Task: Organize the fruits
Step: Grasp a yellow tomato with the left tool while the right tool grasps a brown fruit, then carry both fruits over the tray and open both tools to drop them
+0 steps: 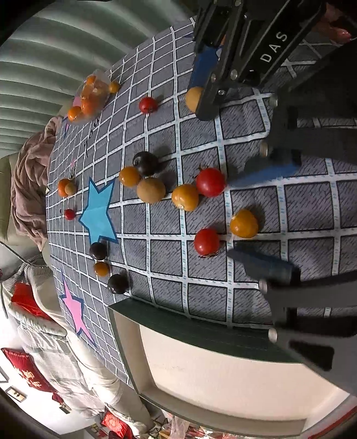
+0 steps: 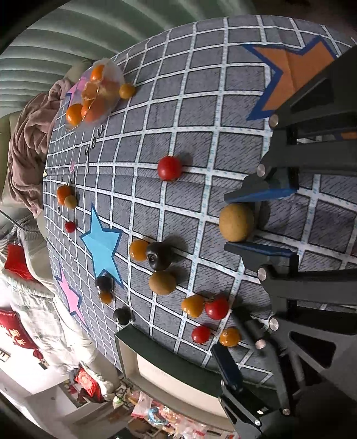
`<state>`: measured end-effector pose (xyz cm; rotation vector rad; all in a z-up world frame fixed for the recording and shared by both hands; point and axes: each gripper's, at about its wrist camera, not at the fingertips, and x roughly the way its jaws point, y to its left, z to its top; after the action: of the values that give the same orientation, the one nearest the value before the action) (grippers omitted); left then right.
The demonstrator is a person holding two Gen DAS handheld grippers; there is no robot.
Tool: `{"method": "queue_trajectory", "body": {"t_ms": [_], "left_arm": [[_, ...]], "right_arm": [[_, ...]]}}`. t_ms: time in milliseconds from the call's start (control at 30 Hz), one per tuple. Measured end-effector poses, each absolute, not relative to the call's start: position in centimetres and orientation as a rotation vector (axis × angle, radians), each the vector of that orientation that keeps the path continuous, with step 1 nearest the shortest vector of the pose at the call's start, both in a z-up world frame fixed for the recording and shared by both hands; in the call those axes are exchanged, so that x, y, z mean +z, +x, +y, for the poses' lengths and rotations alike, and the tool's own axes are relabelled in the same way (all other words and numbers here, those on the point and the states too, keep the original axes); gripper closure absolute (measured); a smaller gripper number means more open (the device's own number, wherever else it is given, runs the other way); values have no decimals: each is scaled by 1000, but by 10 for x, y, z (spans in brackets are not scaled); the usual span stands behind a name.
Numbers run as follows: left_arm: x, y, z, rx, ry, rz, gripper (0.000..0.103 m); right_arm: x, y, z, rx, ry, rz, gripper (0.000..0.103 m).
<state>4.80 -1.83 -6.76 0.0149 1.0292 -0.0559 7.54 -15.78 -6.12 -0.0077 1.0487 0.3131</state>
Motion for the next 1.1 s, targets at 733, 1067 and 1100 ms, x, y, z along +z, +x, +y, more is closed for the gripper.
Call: {"method": "queue_trajectory", "body": {"t_ms": [733, 1067, 1100], "left_arm": [[-19, 8, 23, -105, -55, 962, 83], [24, 5, 93, -40, -74, 893, 83], [26, 5, 99, -30, -75, 888, 83]], "right_arm": [[-22, 36, -160, 368, 89, 1000, 72], [29, 38, -108, 444, 16, 931, 72], [34, 39, -99, 456, 8, 926, 72]]}}
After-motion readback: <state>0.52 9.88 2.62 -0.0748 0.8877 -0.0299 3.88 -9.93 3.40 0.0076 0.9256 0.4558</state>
